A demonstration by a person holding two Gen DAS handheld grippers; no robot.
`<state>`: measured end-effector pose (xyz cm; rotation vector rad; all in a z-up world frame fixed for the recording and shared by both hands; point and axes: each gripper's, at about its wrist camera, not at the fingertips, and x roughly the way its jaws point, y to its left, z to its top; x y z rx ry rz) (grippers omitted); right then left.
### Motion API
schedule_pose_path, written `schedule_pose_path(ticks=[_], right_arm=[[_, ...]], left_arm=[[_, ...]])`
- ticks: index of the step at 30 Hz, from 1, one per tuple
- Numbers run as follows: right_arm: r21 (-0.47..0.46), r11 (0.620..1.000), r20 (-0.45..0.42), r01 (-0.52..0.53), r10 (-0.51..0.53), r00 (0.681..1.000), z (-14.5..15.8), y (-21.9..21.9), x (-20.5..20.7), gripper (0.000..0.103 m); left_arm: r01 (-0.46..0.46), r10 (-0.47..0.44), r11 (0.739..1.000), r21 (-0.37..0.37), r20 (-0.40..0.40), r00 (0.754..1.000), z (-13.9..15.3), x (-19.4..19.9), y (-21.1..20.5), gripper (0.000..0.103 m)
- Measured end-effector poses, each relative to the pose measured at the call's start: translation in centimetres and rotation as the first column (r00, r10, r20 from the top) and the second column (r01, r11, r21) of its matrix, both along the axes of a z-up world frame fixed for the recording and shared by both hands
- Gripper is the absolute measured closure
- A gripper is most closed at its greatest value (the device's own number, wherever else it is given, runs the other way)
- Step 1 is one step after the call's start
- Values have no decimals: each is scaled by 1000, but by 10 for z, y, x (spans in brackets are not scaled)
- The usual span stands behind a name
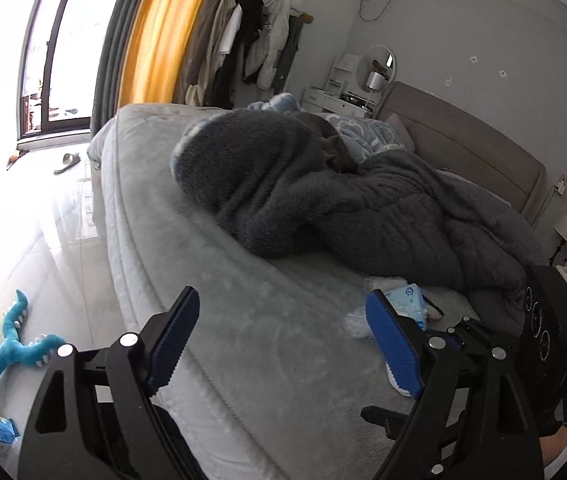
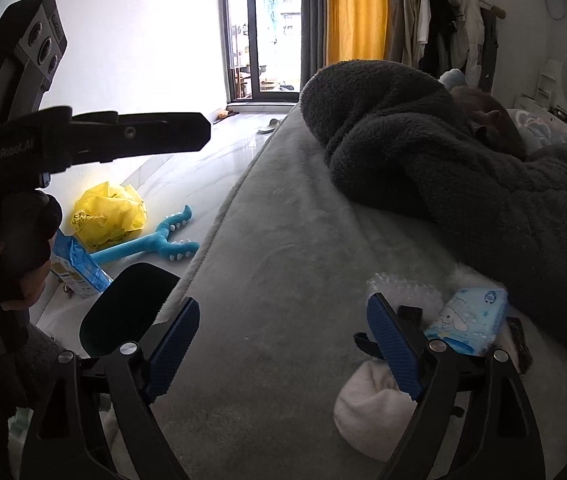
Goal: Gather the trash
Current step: 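Move both tools back toward the remaining items on the bed, then grasp the black plastic piece with the left tool while the right tool grasps the white sock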
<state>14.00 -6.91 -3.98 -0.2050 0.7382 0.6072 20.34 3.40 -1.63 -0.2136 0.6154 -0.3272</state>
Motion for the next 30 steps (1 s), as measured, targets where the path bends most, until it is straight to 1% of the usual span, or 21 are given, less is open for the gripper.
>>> schedule_pose_path(ticks=[5, 12, 15, 19, 22, 26, 28, 29, 30], right_arm=[[-8, 1000, 9, 23, -23, 1000, 1, -19, -1, 15], [-55, 997, 11, 52, -51, 999, -7, -37, 1, 15], [-75, 995, 6, 61, -61, 998, -14, -44, 2, 15], [-90, 993, -14, 73, -75, 997, -21, -52, 1, 15], [-92, 992, -30, 80, -83, 996, -28, -58, 3, 15], [-68, 995, -62, 69, -73, 995, -34, -62, 6, 15], [-71, 995, -70, 64, -69, 995, -37, -62, 6, 22], [-78, 995, -68, 62, -67, 995, -38, -62, 6, 28], [-80, 995, -64, 58, -63, 996, -39, -62, 6, 29]], left_arm=[[22, -22, 1000, -20, -35, 999, -10, 10, -17, 16], [50, -58, 995, -85, -95, 994, -22, 20, -35, 16], [68, -83, 990, -127, -121, 989, -27, 23, -42, 16], [100, -135, 975, -197, -171, 976, -39, 30, -54, 18], [117, -167, 964, -238, -204, 965, -48, 33, -62, 22], [146, -207, 957, -250, -239, 949, -58, 35, -77, 26], [159, -223, 955, -251, -251, 942, -63, 36, -85, 27], [163, -229, 953, -254, -256, 939, -65, 38, -87, 29], [166, -234, 952, -257, -263, 936, -67, 38, -90, 31]])
